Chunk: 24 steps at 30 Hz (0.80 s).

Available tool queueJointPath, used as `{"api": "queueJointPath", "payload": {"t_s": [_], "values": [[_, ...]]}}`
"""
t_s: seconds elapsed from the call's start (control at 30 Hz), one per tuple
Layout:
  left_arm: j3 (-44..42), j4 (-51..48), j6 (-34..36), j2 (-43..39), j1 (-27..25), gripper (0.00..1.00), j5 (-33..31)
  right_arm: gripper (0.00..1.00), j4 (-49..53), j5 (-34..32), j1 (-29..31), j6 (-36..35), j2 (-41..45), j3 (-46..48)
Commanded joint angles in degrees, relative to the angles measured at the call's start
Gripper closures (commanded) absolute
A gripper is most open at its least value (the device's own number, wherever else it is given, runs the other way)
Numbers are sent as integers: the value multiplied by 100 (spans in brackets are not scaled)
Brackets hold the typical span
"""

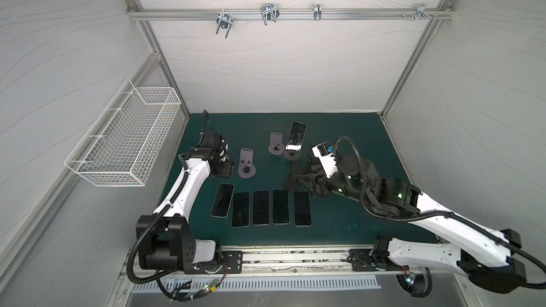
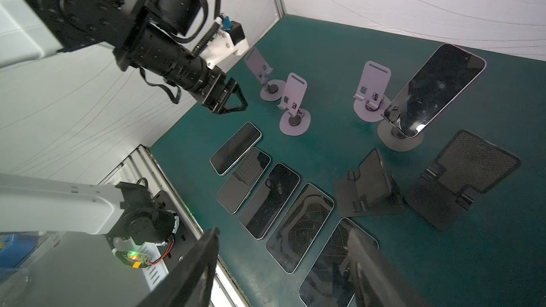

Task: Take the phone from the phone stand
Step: 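Lift the left gripper away while the right gripper moves toward the pink-framed phone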

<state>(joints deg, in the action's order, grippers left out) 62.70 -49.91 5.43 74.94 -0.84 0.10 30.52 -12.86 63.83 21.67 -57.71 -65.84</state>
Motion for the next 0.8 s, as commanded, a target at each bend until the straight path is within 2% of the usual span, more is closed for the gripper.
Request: {"api": "queueJointPath", "payload": {"t_s": [0.0,0.13,0.33,0.4,0.6,0.77], "values": [[169,236,64,-545,28,23,220,29,101,-227,-68,83,-48,-151],[-256,887,85,-1440,31,23,591,29,179,-264,-216,74,-304,-374],[-1669,2621,2,-2946,23,22,1447,26,148,-375,-618,207,-860,-728],[-1971,2927,24,-3282,3,22,1854,26,-40,-372,-765,303,-1028,-726],[-2033,2711,792,-3622,-865,21,1952,25,-144,-509,-995,443,-1825,-1299],[-1886,3023,994,-3700,-1309,17,2048,24,-50,-854,-1010,574,-2461,-1906]]}}
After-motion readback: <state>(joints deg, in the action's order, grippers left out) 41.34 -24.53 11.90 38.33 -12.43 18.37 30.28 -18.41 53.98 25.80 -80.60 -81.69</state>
